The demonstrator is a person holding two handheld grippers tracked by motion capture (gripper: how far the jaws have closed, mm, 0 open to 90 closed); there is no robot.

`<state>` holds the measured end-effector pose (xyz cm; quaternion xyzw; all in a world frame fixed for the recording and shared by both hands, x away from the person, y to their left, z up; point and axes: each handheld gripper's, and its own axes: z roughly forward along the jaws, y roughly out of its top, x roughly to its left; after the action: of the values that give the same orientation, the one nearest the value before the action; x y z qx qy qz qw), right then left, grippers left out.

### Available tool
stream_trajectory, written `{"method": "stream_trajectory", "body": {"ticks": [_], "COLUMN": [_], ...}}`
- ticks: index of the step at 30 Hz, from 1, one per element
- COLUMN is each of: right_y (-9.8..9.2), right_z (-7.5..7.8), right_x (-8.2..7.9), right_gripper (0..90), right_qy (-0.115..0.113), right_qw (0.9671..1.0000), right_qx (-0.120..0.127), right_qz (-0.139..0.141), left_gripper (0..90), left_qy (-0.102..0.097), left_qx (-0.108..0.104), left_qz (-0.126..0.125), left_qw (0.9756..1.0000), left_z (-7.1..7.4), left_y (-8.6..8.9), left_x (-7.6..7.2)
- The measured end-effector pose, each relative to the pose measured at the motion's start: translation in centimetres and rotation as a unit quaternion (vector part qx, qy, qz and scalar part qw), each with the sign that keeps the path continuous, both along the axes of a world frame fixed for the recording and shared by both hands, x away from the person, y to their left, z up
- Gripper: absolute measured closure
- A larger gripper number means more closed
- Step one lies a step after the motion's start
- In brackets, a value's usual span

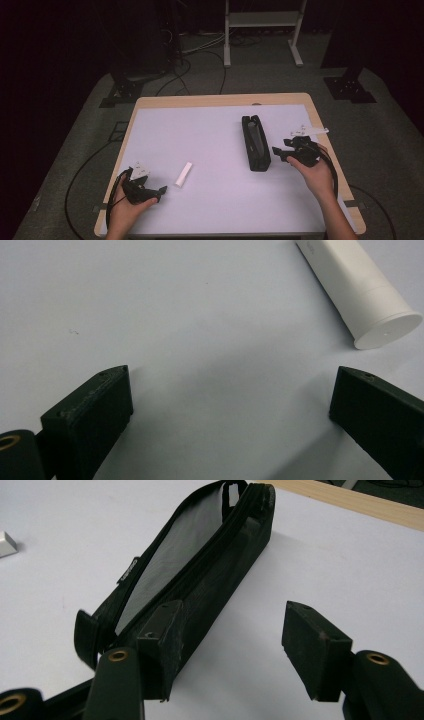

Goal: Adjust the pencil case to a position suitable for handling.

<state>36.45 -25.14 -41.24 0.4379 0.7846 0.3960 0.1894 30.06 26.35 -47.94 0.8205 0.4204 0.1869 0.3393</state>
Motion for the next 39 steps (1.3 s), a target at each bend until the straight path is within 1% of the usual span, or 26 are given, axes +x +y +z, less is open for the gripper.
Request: {"method": "stream_trajectory", "body": {"ticks": [7,19,21,24,30,36,39], "right_y": [0.8,2.3,2.4,3.0,3.4,4.0,4.3], "right_z": [0.5,0.7,0.7,0.6,0.3,0.0,-0.3], "right_x": [1.1,2.7,2.9,3.6,4.5,5.1,5.7], "right_gripper": [41.5,42.2,42.6,43.1,43.3,43.7,46.5], "right_qy": [-0.001,-0.001,-0.001,0.002,0.006,0.005,0.008], "right_qw": [0.9999,0.9998,0.9999,0.9999,1.0,1.0,1.0], "right_qx": [0.012,0.014,0.012,0.004,0.0,-0.001,-0.005], "right_qz": [0.004,0.01,0.011,0.009,0.005,0.002,-0.003], "left_gripper": [2.7,2.6,2.7,2.7,2.7,2.7,2.7], "left_qy": [0.0,0.0,0.0,0.0,0.0,0.0,0.0], "left_qx": [0.0,0.001,0.001,0.001,0.001,0.001,0.002], "left_qz": [0.0,0.0,0.0,0.0,0.0,0.0,-0.001], "left_qw": [1.0,1.0,1.0,1.0,1.0,1.0,1.0], "left_z": [0.0,0.0,0.0,0.0,0.0,0.0,0.0], "left_y": [0.0,0.0,0.0,0.0,0.0,0.0,0.0], "left_x": [0.0,0.0,0.0,0.0,0.0,0.0,0.0]}}
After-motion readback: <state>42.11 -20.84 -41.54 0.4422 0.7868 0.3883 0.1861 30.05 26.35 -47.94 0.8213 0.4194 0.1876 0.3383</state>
